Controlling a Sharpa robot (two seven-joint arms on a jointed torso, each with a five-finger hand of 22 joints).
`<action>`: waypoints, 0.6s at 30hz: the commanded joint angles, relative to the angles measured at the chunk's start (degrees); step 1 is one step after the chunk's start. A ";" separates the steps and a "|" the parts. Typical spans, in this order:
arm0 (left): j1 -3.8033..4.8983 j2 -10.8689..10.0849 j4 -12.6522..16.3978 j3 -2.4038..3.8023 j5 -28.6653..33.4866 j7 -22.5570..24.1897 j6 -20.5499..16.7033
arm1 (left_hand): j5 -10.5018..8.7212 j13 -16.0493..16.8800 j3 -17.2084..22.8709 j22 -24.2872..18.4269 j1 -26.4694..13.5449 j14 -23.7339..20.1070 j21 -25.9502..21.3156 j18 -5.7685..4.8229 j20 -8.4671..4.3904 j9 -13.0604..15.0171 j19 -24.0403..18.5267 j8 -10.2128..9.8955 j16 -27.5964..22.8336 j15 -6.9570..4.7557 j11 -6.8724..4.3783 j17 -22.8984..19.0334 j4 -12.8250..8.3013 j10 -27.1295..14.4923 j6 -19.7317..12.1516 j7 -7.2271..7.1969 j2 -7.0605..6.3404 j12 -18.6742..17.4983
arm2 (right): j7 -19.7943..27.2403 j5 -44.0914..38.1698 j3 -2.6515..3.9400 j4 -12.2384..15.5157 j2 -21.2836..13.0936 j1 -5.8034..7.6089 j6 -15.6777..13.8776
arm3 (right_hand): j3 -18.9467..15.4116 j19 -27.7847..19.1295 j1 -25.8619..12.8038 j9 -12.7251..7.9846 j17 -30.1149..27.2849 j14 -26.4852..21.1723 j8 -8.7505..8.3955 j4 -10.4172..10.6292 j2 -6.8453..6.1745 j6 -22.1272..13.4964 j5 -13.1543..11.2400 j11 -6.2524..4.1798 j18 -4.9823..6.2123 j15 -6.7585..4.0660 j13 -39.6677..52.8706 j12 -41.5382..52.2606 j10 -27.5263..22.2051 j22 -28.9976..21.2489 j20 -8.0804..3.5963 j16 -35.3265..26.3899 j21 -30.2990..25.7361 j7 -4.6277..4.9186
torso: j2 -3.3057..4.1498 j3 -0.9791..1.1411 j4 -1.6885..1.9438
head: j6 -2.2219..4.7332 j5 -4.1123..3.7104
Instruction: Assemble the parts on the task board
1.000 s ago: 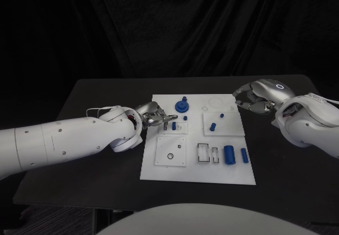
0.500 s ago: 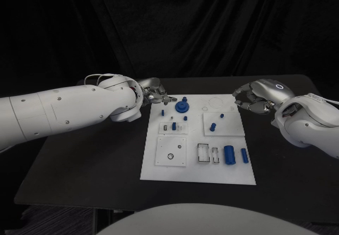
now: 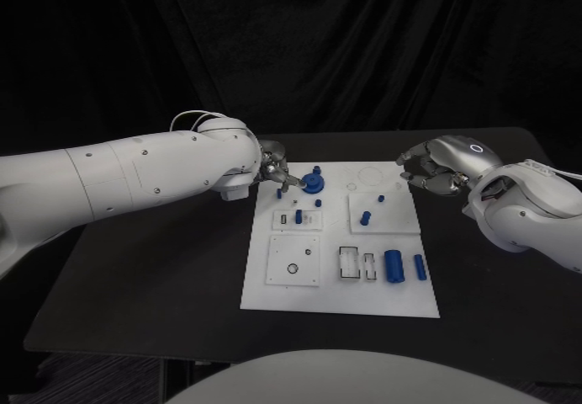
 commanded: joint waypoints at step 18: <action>-0.19 4.82 -2.49 0.05 0.21 -7.29 13.37 | 0.42 14.85 -0.02 10.96 -1.11 5.94 0.00 0.42 0.09 -3.93 1.15 -2.19 0.15 -0.06 -0.21 15.06 -0.48 6.37 2.43 -0.20 -1.01 0.19 | -0.27 -0.18 0.04 0.19 0.04 -0.12 -0.98 | 0.16 1.64 -0.30 -0.09 14.33 5.74 -0.34 0.14 0.10 0.35 0.40 -0.09 0.69 -0.31 13.64 -0.30 4.41 12.35 -0.32 -0.22 -0.23 -0.03 | 0.19 -0.48 -0.29 | -0.01 0.29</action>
